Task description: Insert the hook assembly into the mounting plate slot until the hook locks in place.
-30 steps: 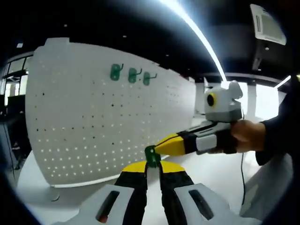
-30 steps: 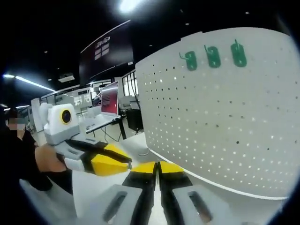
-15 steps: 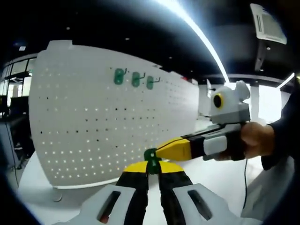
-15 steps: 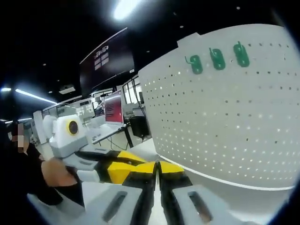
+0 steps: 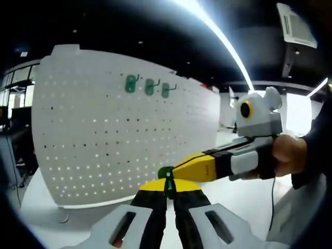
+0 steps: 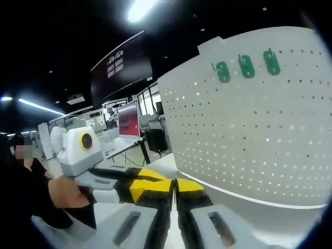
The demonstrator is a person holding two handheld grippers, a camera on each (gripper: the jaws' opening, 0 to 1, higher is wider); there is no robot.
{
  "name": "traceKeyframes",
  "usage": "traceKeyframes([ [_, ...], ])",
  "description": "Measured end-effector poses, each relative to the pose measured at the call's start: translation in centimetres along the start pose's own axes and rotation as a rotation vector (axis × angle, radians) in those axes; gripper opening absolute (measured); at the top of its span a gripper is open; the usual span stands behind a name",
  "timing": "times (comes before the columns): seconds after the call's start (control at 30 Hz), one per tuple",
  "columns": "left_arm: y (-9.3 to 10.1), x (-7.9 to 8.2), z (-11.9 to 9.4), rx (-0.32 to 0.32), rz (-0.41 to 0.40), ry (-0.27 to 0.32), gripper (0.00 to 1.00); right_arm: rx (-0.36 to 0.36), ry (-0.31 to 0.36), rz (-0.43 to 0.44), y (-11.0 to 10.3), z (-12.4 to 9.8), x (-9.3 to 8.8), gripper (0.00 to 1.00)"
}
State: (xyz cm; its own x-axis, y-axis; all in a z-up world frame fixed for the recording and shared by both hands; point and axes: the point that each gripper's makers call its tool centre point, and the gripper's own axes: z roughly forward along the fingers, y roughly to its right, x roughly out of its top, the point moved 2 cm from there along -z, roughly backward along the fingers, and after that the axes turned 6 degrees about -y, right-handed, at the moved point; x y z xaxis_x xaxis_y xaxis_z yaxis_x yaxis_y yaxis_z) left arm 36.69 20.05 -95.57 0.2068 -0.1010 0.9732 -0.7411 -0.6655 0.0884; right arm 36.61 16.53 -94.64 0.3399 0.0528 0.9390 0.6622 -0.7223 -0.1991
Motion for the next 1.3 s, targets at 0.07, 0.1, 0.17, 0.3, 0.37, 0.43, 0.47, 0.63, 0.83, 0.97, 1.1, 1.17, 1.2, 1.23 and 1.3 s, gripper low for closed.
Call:
traceKeyframes([
  [0.07,0.02,-0.02,0.01,-0.002,0.0,-0.002,0.04,0.0,0.001,0.002,-0.01,-0.04,0.01,0.0],
  [0.1,0.05,-0.01,0.01,-0.002,-0.001,-0.002,0.03,0.001,0.002,0.004,-0.01,-0.05,0.0,0.0],
  [0.17,0.09,-0.03,-0.01,-0.005,-0.001,-0.003,0.03,0.002,0.001,0.004,-0.01,-0.08,-0.01,0.0],
  [0.3,0.09,0.0,-0.07,-0.008,-0.011,-0.001,0.03,0.005,0.004,0.002,-0.08,-0.1,0.04,0.0],
  [0.37,0.1,0.0,-0.07,-0.009,-0.014,0.0,0.03,-0.004,0.002,-0.003,0.07,-0.11,-0.01,0.0],
  [0.43,0.05,-0.01,-0.09,-0.007,-0.01,-0.001,0.03,-0.018,-0.001,-0.008,0.31,-0.18,-0.1,0.02],
  [0.47,0.02,-0.01,-0.1,-0.006,-0.012,-0.001,0.03,-0.023,-0.002,-0.005,0.42,-0.24,-0.14,0.04],
  [0.63,-0.12,0.1,-0.16,-0.002,-0.016,0.007,0.03,-0.028,-0.001,0.009,0.74,-0.55,-0.2,0.05],
  [0.83,0.09,0.12,-0.13,-0.01,-0.002,0.006,0.03,-0.016,0.0,0.03,0.7,-0.48,-0.03,0.05],
  [0.97,0.28,-0.04,-0.04,-0.015,0.015,-0.005,0.03,-0.014,-0.005,0.029,0.62,-0.47,-0.12,0.04],
  [1.1,0.52,-0.15,0.07,-0.019,0.032,-0.013,0.03,-0.008,0.002,0.01,0.43,-0.55,0.03,0.0],
  [1.17,0.52,-0.17,0.07,-0.018,0.033,-0.014,0.03,-0.003,0.004,0.002,0.26,-0.58,0.14,0.0],
  [1.2,0.51,-0.17,0.06,-0.018,0.031,-0.014,0.03,-0.001,0.005,-0.001,0.15,-0.58,0.2,0.0],
  [1.23,0.47,-0.16,0.05,-0.017,0.029,-0.013,0.03,0.001,0.005,-0.018,-0.08,-0.58,0.31,0.0],
  [1.3,0.47,-0.15,0.03,-0.017,0.028,-0.011,0.03,-0.009,-0.004,-0.058,-0.2,-0.55,0.33,0.0],
])
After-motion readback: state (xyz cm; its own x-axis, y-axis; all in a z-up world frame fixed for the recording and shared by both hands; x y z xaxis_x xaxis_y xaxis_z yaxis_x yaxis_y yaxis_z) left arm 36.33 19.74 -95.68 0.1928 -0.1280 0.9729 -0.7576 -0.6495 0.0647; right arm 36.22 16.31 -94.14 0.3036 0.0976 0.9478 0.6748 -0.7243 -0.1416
